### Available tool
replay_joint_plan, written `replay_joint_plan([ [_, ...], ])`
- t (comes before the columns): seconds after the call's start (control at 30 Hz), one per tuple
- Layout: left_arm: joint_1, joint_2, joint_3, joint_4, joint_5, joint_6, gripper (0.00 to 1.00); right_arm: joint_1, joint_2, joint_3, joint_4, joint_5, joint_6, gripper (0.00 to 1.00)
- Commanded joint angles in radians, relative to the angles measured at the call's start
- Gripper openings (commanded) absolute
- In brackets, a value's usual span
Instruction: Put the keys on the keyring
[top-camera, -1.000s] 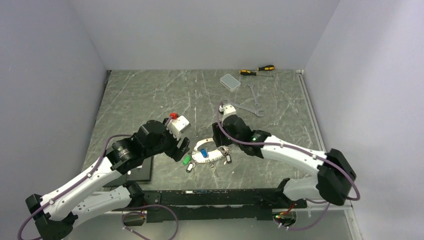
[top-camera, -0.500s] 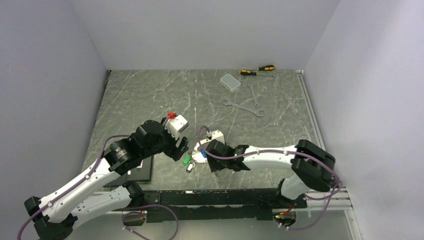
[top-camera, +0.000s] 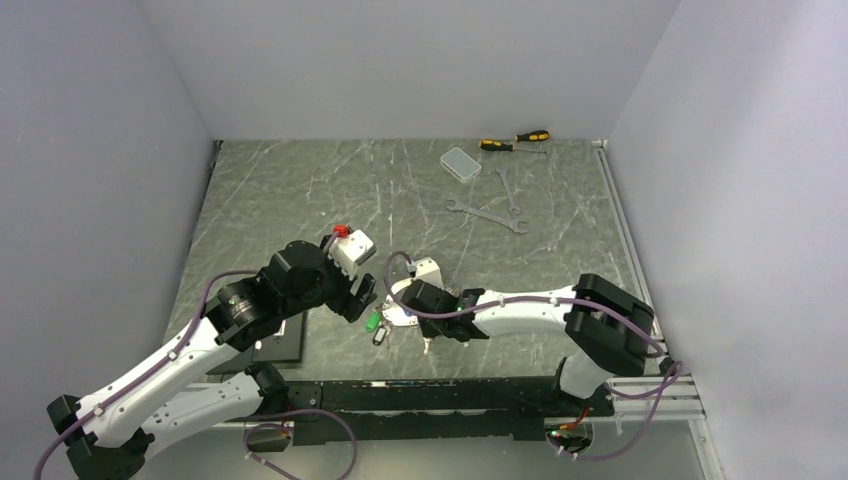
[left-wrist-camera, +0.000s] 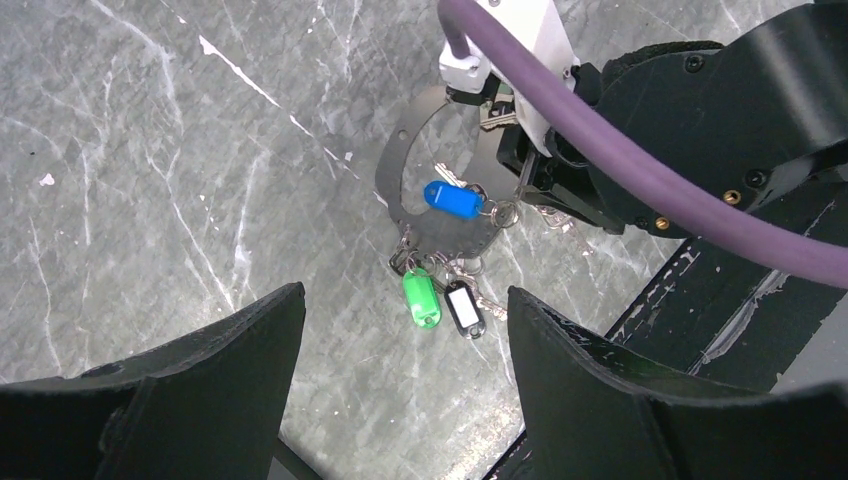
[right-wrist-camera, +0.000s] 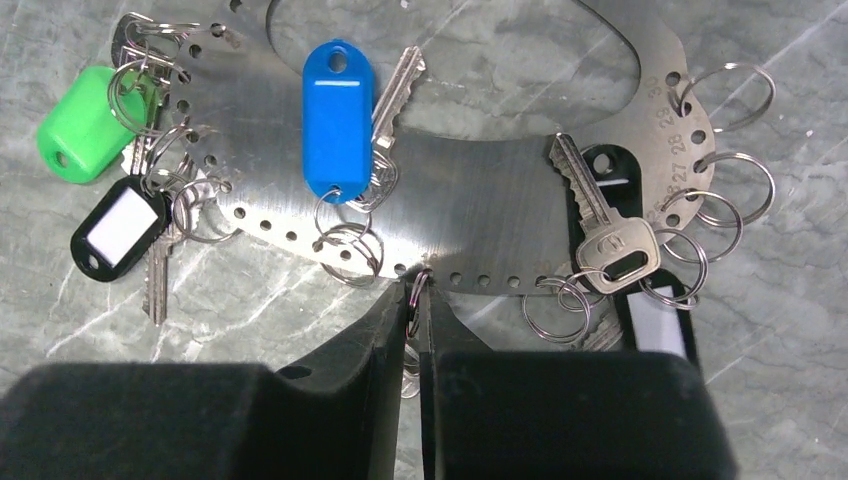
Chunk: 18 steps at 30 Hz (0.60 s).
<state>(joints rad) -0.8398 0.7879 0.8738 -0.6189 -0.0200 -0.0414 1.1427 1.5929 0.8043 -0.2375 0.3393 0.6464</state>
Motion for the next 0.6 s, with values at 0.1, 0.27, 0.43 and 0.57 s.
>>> replay_joint_plan([
  [0.1, 0.004, -0.007, 0.013, -0.001, 0.009, -0.001, 0.78, 0.009, -0.075, -0.073, -0.082, -0.034, -0.036, 0.39],
  [0.27, 0.004, 0.0, 0.013, -0.001, 0.011, -0.001, 0.78, 0.009, -0.139, -0.109, -0.069, -0.057, -0.025, 0.54],
  [0.43, 0.005, 0.002, 0.013, 0.0, 0.011, -0.002, 0.78, 0.02, -0.124, -0.102, -0.055, -0.075, -0.003, 0.52],
  [0.57, 0.005, 0.004, 0.013, -0.001, 0.011, -0.003, 0.78, 0.046, -0.077, -0.074, -0.081, -0.073, 0.017, 0.49],
])
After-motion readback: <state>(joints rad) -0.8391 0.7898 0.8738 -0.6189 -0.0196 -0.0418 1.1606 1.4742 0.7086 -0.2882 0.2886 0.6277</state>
